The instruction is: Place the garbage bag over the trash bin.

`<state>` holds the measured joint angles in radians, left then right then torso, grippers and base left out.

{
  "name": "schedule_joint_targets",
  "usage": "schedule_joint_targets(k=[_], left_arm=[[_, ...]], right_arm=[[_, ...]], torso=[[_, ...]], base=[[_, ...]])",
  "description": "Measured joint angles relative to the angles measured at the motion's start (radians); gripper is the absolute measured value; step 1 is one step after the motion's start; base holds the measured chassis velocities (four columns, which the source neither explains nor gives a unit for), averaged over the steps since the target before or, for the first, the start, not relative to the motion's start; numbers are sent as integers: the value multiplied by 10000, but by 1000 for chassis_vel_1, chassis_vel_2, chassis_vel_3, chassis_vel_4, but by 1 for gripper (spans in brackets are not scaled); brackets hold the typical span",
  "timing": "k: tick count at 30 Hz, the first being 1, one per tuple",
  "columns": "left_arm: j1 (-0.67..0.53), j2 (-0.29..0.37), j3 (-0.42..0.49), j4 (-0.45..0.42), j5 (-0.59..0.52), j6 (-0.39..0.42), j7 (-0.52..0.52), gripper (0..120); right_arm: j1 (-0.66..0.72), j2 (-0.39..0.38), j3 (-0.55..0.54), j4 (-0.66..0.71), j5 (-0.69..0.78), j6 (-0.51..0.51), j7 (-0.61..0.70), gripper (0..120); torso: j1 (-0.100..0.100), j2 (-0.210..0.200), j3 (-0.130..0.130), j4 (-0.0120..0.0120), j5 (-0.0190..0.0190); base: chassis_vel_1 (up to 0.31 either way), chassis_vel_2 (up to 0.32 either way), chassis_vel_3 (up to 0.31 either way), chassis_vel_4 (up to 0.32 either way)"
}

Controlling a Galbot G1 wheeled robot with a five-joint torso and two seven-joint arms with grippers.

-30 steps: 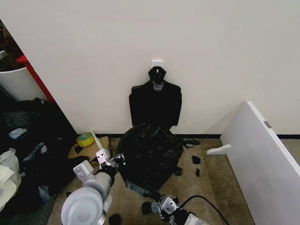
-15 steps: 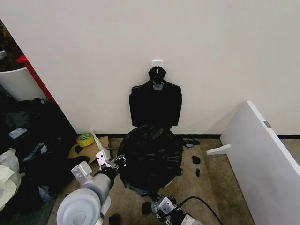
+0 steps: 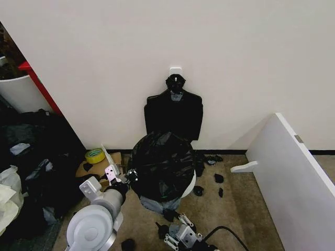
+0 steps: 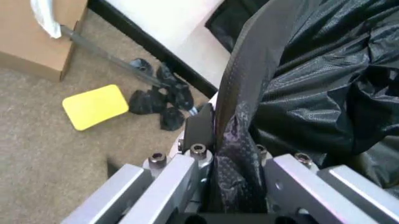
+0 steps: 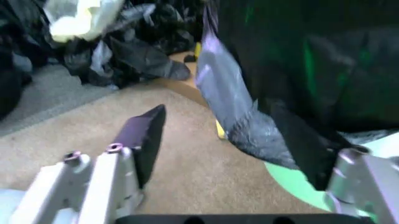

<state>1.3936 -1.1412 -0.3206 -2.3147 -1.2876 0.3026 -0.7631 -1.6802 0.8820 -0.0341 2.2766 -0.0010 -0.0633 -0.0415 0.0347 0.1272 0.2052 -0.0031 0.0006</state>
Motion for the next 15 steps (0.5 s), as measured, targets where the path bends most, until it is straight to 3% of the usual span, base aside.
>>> schedule_joint_targets(k=[4,7,8,11,15], left_arm=[[-106,69,6,174,-9,-35,-38,2],[-68,136,50,338,820,-79,193,2],[-68,136,50,338,820,-79,193,2],[41,184,136,522,2175,-314,639,2],[195,184,349,645,3433,-726,1350,2]], right_arm=[[-170,-23,136,10,131,563,-89,83],[-467,-111,346,356,490,597,-6,95],[-467,-111,346,356,490,597,-6,95],[-788,-289,693,998,750,645,101,100],[-778,-265,990,1776,1538,116,504,91]], torso=[[0,0,0,-1,2],[0,-1,0,-3,2],[0,-1,0,-3,2],[0,-2,0,-1,0],[0,-2,0,-1,0]], base=[[0,0,0,0],[0,0,0,0],[0,0,0,0],[0,0,0,0],[0,0,0,0]])
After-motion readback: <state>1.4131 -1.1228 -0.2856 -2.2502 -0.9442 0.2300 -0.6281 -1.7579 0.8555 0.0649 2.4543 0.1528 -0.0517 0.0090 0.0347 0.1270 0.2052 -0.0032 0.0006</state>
